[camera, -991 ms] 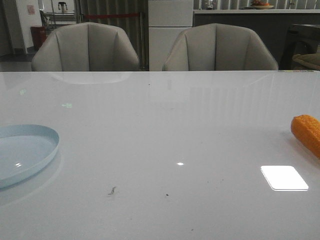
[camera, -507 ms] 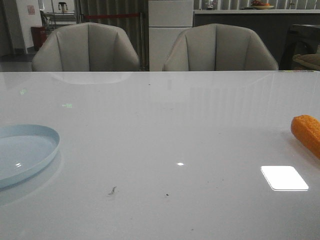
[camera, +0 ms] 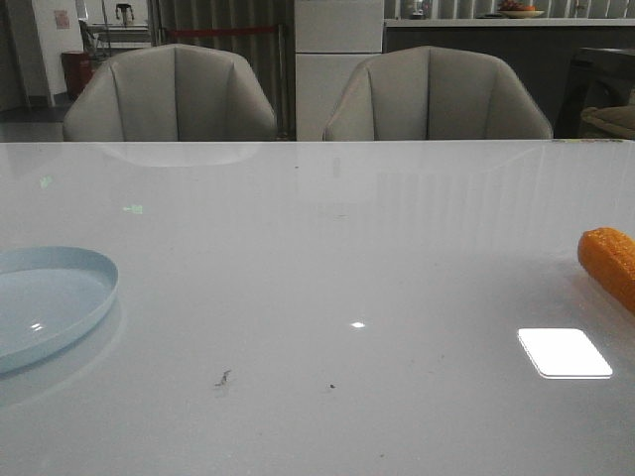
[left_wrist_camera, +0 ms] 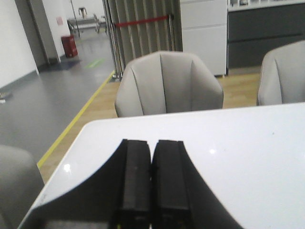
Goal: Place corn on plate with both arms
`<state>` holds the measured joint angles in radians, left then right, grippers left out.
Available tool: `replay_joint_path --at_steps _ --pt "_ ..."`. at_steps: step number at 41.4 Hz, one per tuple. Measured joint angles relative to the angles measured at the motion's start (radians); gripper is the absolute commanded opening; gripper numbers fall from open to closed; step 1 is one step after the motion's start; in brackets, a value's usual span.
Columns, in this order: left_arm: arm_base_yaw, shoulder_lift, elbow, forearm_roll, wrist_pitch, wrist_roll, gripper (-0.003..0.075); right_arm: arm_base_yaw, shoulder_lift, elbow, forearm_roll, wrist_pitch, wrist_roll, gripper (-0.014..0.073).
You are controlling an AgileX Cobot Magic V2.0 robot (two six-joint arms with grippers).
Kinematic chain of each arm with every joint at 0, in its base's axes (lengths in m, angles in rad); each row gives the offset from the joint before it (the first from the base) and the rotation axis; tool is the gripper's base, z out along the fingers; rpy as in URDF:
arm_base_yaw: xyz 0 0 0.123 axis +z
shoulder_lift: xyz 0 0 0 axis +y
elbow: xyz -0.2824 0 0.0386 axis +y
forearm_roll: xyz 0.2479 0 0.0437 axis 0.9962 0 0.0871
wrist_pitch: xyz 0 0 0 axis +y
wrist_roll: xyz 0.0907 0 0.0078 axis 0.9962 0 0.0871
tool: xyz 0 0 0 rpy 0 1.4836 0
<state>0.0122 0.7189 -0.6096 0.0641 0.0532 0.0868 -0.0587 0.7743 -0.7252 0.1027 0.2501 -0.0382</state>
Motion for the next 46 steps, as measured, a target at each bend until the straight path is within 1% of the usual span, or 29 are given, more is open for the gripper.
replay_joint_path --at_steps 3,5,7,11,13,15,18,22,24,36,39,46 --pt "0.000 0.057 0.000 0.000 0.005 0.000 0.0092 0.000 0.041 0.000 0.000 0.002 0.000 0.0059" --pt "0.000 0.086 0.000 0.000 0.007 0.000 0.0092 0.000 0.062 0.000 0.000 0.002 0.000 0.0085" --pt "0.000 0.106 0.000 0.000 0.013 0.000 0.0093 0.000 0.081 0.000 0.000 0.002 0.000 0.0131" --pt "0.000 0.124 0.000 0.000 0.014 0.000 0.0112 0.000 0.103 0.000 0.000 0.006 0.000 0.0268" --pt "0.000 0.128 0.000 0.000 0.014 0.000 0.0142 0.000 0.110 0.000 0.000 0.011 0.000 0.0352" --pt "0.000 0.128 0.000 0.000 0.014 0.000 0.0187 0.000 0.112 0.000 0.000 0.016 0.000 0.0416" --pt "0.000 0.128 0.000 0.000 0.014 0.000 0.0283 0.000 0.112 0.000 0.000 0.019 0.000 0.0470" --pt "0.000 0.128 0.000 0.000 0.014 0.000 0.0438 0.000 0.112 0.000 0.000 0.025 0.001 0.0476" --pt "0.000 0.128 0.000 0.000 0.014 0.000 0.0479 0.000 0.112 0.000 0.000 0.029 0.001 0.0476" --pt "0.000 0.128 0.000 -0.016 0.018 0.000 0.0487 0.000 0.112 0.000 0.000 0.048 0.001 0.0476" --pt "0.000 0.133 -0.004 -0.046 0.058 0.000 0.0487 0.000 0.112 0.000 0.000 0.056 0.001 0.0476" --pt "0.000 0.220 -0.062 -0.102 0.229 0.000 0.0487 0.000 0.112 0.000 0.000 0.060 0.001 0.0476"
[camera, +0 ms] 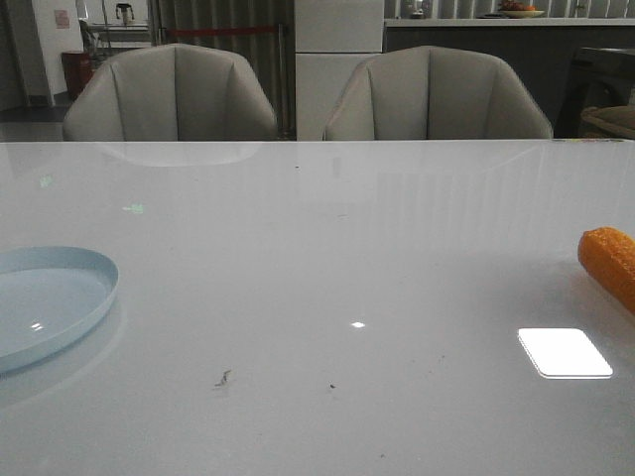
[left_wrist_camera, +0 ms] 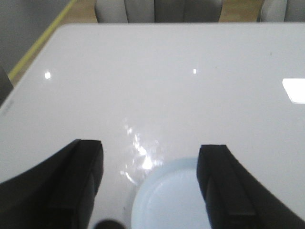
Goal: Place corn on plate with both arms
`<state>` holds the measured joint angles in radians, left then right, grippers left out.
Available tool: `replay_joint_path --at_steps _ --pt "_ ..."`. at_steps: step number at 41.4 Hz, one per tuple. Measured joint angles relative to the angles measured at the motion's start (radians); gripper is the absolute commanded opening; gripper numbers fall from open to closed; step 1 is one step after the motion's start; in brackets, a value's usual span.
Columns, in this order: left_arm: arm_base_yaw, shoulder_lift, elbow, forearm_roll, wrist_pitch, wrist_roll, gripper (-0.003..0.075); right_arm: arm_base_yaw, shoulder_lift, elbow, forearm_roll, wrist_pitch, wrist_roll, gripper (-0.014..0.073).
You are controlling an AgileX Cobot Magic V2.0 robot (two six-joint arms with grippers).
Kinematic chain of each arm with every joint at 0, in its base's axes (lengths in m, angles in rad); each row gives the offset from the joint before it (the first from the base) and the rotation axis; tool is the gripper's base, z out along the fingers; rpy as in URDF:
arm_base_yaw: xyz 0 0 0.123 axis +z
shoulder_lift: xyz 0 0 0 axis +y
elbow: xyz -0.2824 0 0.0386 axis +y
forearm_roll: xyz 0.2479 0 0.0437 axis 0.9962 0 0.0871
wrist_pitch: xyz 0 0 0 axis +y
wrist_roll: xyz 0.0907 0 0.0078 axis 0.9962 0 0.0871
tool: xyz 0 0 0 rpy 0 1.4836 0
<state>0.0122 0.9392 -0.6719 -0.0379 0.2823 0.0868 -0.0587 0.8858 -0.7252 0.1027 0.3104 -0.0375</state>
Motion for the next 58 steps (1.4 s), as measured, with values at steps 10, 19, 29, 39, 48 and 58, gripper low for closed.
replay_joint_path --at_steps 10,19,29,39,48,58 --pt "0.000 0.266 -0.190 -0.011 0.319 -0.004 0.0487 0.000 0.000 0.000 0.000 0.053 0.000 0.0476" --pt "0.035 0.515 -0.382 -0.027 0.489 -0.077 0.0487 0.000 0.000 0.000 0.000 0.095 0.000 0.0476" --pt "0.089 0.750 -0.480 -0.033 0.594 -0.087 0.0487 0.000 0.000 0.000 0.000 0.110 0.000 0.0476" --pt "0.095 0.852 -0.489 -0.033 0.596 -0.087 0.0487 0.000 0.000 0.000 0.000 0.110 0.000 0.0476" --pt "0.095 0.881 -0.495 -0.033 0.568 -0.087 0.0487 0.000 0.000 -0.002 0.000 0.111 0.000 0.0476" --pt "0.095 0.910 -0.495 -0.033 0.551 -0.087 0.0487 0.000 0.000 -0.002 0.000 0.111 0.000 0.0476"
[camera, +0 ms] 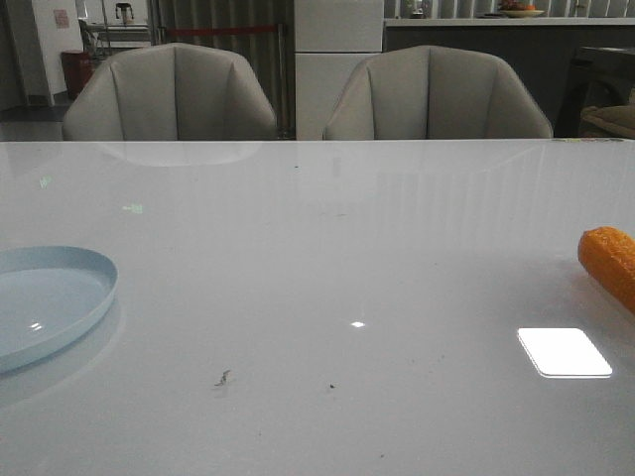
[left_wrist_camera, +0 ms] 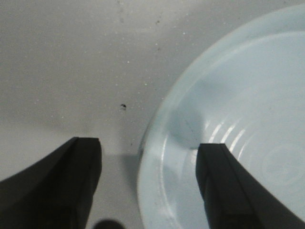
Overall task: Place corn on plate with both arms
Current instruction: 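Grip the pale blue plate rim with the left gripper, slide it inward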
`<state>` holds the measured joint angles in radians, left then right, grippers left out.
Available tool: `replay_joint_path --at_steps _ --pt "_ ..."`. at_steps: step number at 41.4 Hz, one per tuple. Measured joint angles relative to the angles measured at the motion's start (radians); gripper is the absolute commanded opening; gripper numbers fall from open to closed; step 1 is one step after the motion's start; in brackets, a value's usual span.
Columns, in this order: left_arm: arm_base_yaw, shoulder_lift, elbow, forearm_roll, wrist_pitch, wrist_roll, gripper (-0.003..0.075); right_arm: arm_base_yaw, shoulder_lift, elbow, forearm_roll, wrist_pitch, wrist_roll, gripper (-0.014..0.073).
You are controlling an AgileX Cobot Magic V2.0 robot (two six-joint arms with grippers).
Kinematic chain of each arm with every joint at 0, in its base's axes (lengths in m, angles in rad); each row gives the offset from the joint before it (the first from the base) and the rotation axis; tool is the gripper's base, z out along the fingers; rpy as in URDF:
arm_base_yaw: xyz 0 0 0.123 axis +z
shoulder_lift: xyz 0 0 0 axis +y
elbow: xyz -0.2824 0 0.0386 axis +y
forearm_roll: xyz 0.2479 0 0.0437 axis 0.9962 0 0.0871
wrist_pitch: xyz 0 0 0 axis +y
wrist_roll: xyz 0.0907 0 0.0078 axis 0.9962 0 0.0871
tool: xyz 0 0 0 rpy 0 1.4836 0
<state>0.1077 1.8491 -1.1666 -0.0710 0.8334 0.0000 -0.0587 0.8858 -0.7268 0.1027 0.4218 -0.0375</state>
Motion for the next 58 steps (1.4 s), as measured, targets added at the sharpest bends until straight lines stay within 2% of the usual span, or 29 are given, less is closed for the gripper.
replay_joint_path --at_steps 24,26,29,35,38,58 --pt "0.000 0.018 0.000 0.000 -0.029 0.000 0.0479 0.000 0.000 0.000 0.000 0.000 0.000 0.0476" --pt "0.000 0.021 0.000 0.000 -0.029 0.000 0.0456 0.000 0.000 0.000 0.000 0.000 0.000 0.0476" --pt "0.000 0.024 0.000 0.000 -0.029 0.000 0.0367 0.000 0.000 0.000 0.000 0.000 0.000 0.0476" --pt "0.000 0.027 0.000 0.000 -0.029 0.000 0.0085 0.000 0.000 0.000 0.000 0.000 0.000 0.0476" --pt "0.000 0.027 0.000 0.000 -0.029 0.000 0.0105 0.000 0.000 0.000 0.000 0.000 0.000 0.0476" --pt "0.000 0.027 -0.027 -0.015 -0.021 0.007 0.0090 0.000 0.000 0.000 0.000 0.000 0.000 0.0476"
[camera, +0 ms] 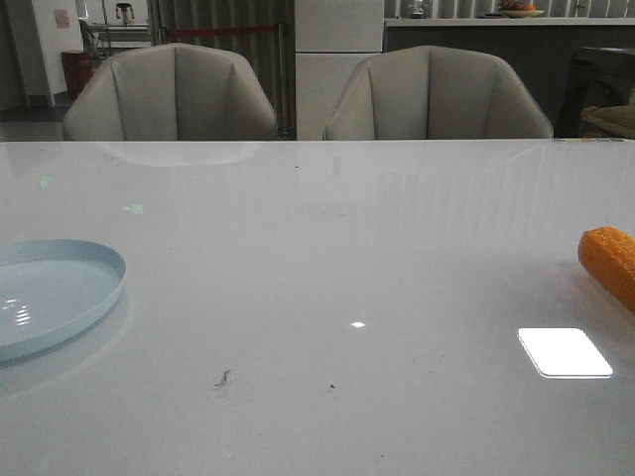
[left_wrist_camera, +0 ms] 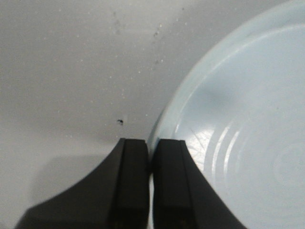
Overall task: Place corn on plate with both arms
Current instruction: 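Grip the pale blue plate rim with the left gripper, slide it inward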
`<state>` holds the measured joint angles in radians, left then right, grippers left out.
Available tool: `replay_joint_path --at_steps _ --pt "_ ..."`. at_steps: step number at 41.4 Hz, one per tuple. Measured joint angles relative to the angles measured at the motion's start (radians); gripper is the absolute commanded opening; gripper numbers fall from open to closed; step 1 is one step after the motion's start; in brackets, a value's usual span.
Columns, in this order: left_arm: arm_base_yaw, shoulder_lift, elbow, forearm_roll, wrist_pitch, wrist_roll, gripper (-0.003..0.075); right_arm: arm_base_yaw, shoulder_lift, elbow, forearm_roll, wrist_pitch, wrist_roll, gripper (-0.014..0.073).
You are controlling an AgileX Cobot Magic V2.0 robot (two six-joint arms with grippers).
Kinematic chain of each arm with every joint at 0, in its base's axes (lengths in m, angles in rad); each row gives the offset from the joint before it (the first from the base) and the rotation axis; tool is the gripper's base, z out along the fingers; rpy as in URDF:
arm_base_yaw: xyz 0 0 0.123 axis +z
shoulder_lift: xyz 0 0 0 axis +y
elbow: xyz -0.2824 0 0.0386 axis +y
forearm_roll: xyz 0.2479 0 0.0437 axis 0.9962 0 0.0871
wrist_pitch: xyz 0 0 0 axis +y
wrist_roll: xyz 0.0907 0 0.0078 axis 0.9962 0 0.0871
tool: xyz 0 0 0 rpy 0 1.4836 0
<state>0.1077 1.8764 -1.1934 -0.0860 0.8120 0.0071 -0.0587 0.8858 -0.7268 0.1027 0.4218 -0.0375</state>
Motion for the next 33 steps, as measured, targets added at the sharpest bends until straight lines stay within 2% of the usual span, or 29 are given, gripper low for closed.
replay_joint_path --at_steps 18,27,33 --pt "-0.029 -0.002 -0.217 -0.186 0.151 0.123 0.0090 0.000 0.000 0.000 0.000 0.000 0.000 0.0476" --pt "-0.164 -0.002 -0.267 -0.261 0.181 0.147 0.0090 0.000 0.000 0.000 0.000 0.000 0.000 0.0476" --pt "-0.283 -0.002 -0.271 -0.299 0.150 0.149 0.0090 0.000 0.000 0.000 0.000 0.000 0.000 0.0476"
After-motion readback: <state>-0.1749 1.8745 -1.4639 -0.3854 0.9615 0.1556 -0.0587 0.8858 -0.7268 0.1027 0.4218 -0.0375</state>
